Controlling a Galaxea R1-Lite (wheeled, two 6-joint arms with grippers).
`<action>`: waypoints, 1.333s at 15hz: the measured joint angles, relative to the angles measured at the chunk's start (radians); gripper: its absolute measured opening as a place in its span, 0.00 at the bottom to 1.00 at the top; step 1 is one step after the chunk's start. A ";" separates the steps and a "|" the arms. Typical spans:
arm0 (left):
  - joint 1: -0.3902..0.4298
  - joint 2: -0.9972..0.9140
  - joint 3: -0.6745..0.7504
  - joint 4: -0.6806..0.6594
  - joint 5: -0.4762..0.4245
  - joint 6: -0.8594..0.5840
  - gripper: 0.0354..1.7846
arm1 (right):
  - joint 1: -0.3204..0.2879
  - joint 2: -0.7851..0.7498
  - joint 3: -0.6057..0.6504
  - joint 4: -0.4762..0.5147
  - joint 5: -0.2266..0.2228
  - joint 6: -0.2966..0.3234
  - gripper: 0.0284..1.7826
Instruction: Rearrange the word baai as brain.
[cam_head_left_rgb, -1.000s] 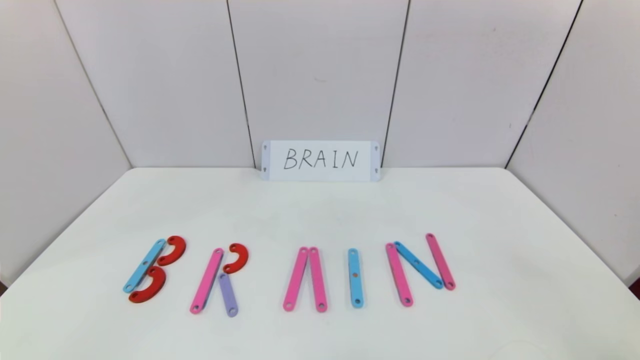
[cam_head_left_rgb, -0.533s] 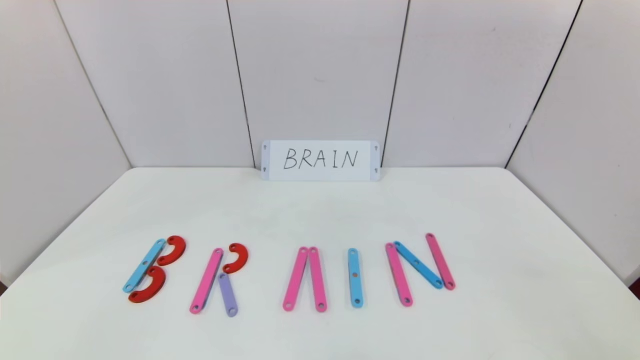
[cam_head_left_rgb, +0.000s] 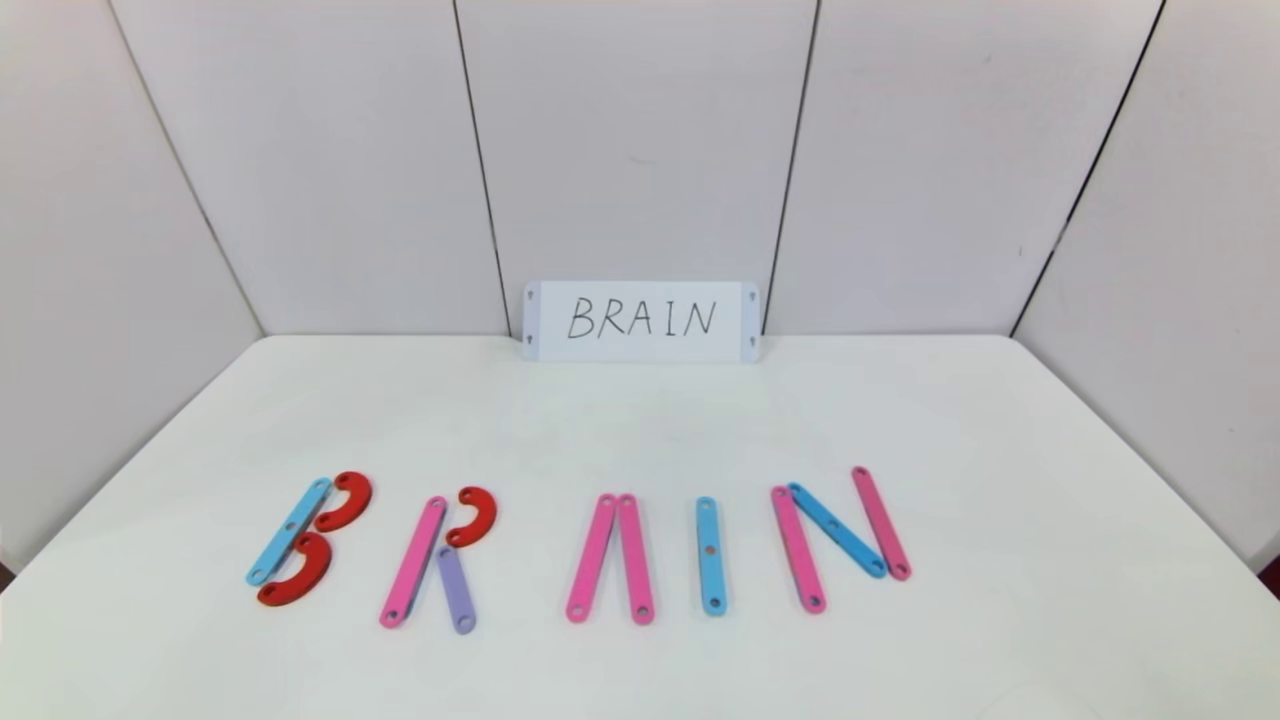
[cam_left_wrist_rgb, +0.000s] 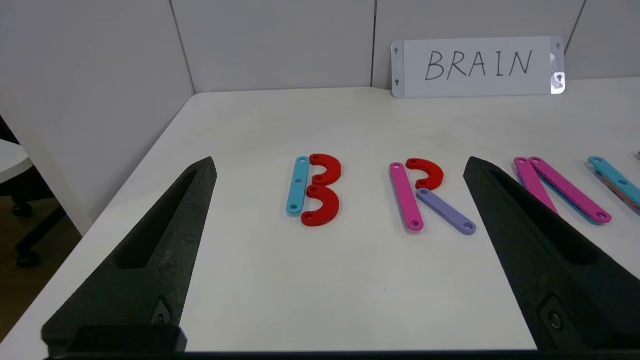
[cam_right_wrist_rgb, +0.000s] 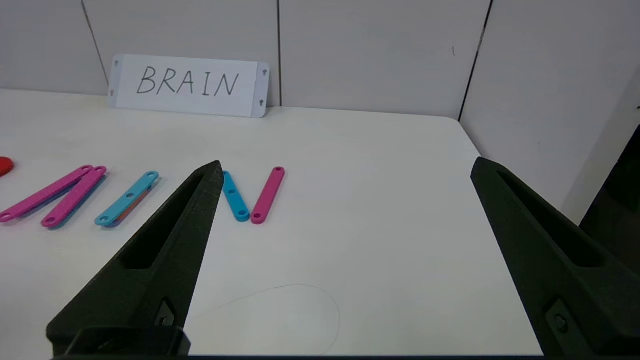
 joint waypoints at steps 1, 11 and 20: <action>-0.001 -0.002 0.049 -0.030 0.000 0.001 0.97 | 0.000 -0.004 0.033 -0.039 -0.014 -0.003 0.97; 0.000 -0.005 0.163 -0.017 0.000 0.000 0.97 | 0.002 -0.009 0.066 0.076 -0.082 0.066 0.97; 0.000 -0.005 0.164 -0.019 -0.001 -0.001 0.97 | 0.002 -0.009 0.063 0.084 -0.081 -0.005 0.97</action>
